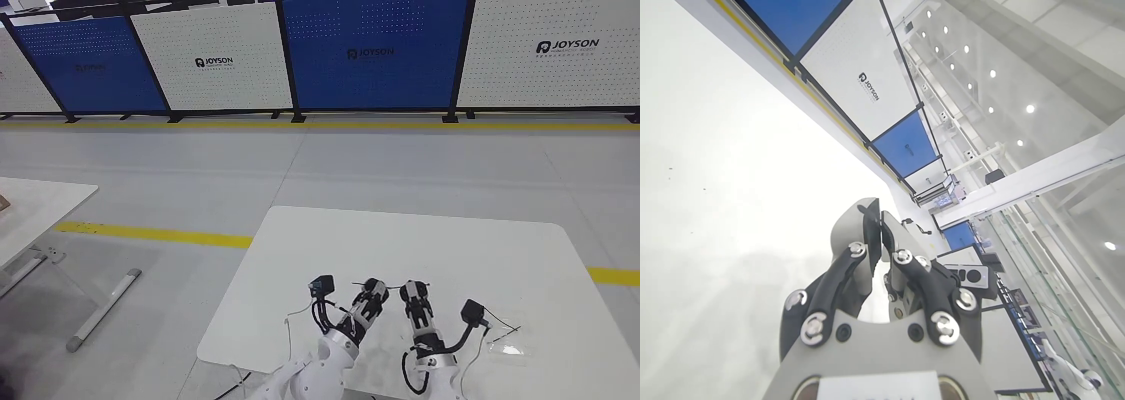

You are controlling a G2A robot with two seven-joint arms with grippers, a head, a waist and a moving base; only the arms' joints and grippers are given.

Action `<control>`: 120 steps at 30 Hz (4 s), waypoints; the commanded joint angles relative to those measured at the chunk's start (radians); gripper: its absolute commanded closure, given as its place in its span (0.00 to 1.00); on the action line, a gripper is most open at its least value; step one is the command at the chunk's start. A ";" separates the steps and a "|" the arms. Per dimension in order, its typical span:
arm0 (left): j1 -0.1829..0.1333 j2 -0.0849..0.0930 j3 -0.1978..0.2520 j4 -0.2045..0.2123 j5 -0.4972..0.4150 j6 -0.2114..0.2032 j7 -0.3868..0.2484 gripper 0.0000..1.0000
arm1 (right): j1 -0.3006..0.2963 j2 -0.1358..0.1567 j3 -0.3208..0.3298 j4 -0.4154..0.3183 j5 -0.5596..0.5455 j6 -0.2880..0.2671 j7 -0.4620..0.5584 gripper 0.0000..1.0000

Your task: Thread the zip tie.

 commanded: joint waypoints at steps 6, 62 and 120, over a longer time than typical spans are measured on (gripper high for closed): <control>0.008 0.000 -0.002 -0.003 0.020 -0.014 -0.008 1.00 | 0.000 0.000 -0.003 -0.005 -0.003 0.009 0.014 1.00; 0.022 -0.009 -0.026 -0.014 0.075 -0.065 -0.058 1.00 | -0.007 0.006 0.000 -0.016 -0.041 -0.003 0.035 1.00; 0.029 -0.023 -0.037 -0.025 0.092 -0.022 -0.041 1.00 | -0.028 0.015 0.021 -0.035 -0.034 -0.036 0.022 1.00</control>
